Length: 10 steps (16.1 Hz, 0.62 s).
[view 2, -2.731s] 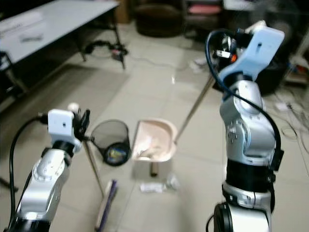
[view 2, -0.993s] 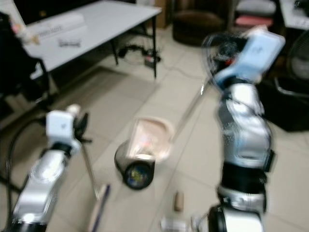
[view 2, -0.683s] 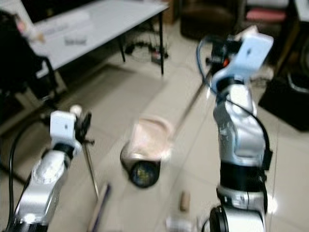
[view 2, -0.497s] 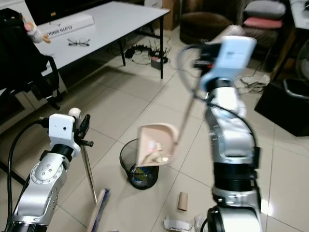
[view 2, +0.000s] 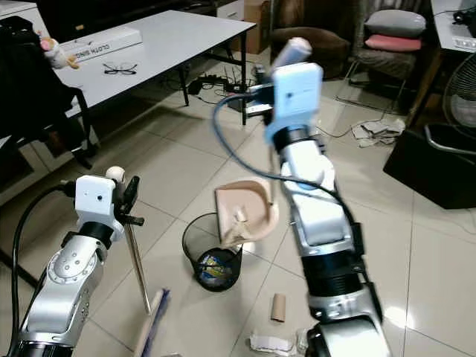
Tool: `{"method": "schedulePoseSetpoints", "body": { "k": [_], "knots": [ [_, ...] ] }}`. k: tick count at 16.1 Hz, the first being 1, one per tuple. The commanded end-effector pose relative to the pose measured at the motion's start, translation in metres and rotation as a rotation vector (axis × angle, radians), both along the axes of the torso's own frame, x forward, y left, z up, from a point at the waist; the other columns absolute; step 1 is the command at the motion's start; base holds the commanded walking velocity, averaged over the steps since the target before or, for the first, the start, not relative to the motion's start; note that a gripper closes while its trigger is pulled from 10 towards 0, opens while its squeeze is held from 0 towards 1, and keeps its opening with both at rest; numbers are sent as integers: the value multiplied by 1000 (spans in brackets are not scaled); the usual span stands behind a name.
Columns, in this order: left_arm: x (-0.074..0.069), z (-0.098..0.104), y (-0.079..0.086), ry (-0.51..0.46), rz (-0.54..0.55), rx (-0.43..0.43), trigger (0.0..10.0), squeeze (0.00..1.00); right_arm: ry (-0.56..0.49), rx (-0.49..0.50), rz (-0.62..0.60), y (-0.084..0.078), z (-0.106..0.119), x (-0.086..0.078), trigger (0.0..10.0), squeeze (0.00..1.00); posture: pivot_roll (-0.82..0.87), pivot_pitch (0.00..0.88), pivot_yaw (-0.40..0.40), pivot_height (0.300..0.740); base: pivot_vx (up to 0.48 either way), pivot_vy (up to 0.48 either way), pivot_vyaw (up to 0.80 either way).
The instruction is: Sweep floor
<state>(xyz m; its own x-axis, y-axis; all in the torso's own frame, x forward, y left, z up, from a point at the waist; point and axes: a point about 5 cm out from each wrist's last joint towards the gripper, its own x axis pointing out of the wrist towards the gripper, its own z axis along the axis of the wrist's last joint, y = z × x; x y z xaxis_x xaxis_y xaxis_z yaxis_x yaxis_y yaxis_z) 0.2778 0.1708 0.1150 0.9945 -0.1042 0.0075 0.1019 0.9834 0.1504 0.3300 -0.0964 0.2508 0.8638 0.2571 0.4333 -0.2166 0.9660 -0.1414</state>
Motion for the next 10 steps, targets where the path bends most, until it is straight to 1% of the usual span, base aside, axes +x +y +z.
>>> {"method": "schedulePoseSetpoints", "body": {
  "k": [1, 3, 4, 6, 7, 10],
  "knots": [
    [1, 6, 0, -32, -11, 21, 10000, 0, -70, -2, 78, 17, 4, -8, 10000, 0, -38, 0, 68, 740, 0, 0, 0],
    [1, 6, -1, -32, -15, 22, 10000, 0, -97, -65, 154, 38, -4, -16, 10000, 0, -35, 0, 66, 740, 0, 0, 0],
    [1, 6, -1, -32, -16, 24, 10000, 0, -111, -89, 169, 42, -5, -18, 10000, 0, -35, 0, 66, 740, 0, 0, 0],
    [0, 5, -2, -31, -21, 30, 10000, 0, -158, -169, 230, 57, -7, -26, 10000, 0, -36, 0, 66, 740, 0, 0, 0],
    [0, 5, -2, -30, -23, 30, 10000, 0, -207, -249, 275, 67, -9, -34, 10000, 0, -36, 0, 65, 740, 0, 0, 0],
    [-1, 4, -3, -28, -29, 35, 10000, 0, -290, -390, 348, 83, -18, -48, 10000, 0, -35, 0, 65, 740, 0, 0, 0]
  ]
}}
